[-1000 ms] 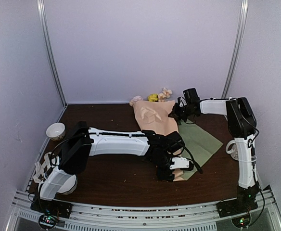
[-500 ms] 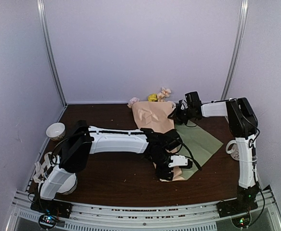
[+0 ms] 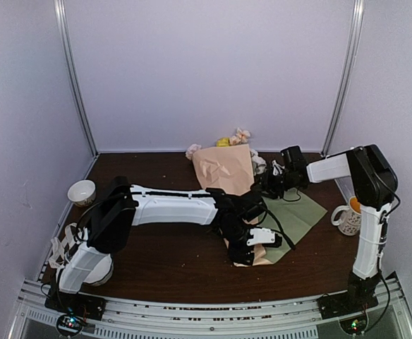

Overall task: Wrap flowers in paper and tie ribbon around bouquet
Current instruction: Press the fold line on the 2/3-folded wrapping paper, then pick up the two-thirds-folded wrapping paper from the center of the board, then fold the two-thirds-folded wrapping paper at the center of the board.

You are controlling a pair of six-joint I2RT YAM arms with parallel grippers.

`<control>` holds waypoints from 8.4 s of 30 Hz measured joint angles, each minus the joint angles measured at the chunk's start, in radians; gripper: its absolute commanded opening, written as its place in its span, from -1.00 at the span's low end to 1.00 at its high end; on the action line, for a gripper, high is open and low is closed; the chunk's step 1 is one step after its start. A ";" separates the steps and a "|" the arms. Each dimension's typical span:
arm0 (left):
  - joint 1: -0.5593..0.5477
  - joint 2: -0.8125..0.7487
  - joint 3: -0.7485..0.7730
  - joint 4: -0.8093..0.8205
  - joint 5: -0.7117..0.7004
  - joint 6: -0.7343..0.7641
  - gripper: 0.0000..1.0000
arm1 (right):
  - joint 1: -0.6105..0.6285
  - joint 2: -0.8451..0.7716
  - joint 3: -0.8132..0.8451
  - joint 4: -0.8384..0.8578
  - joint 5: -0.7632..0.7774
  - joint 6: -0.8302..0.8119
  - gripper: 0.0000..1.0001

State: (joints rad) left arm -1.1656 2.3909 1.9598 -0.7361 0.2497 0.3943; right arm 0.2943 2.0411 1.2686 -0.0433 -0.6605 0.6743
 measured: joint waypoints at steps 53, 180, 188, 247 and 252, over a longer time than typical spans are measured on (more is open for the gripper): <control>0.005 -0.062 0.000 0.002 0.135 -0.045 0.46 | 0.066 -0.113 -0.252 0.070 -0.013 -0.055 -1.00; 0.028 0.047 0.069 -0.023 0.062 -0.139 0.23 | -0.077 -0.582 -0.612 -0.147 0.529 0.351 -0.24; 0.029 0.047 0.067 -0.021 0.064 -0.139 0.22 | -0.077 -0.602 -0.619 -0.126 0.486 0.344 0.02; 0.033 0.045 0.062 -0.016 0.072 -0.142 0.22 | 0.191 -0.624 -0.315 -0.179 0.492 -0.021 -1.00; 0.035 0.044 0.058 -0.008 0.077 -0.142 0.22 | 0.290 -0.533 -0.179 -0.190 0.469 -0.119 -1.00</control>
State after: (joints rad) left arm -1.1301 2.4348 2.0178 -0.7441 0.3271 0.2523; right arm 0.5838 1.5078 1.0893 -0.2333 -0.1917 0.5552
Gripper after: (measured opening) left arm 0.610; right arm 0.010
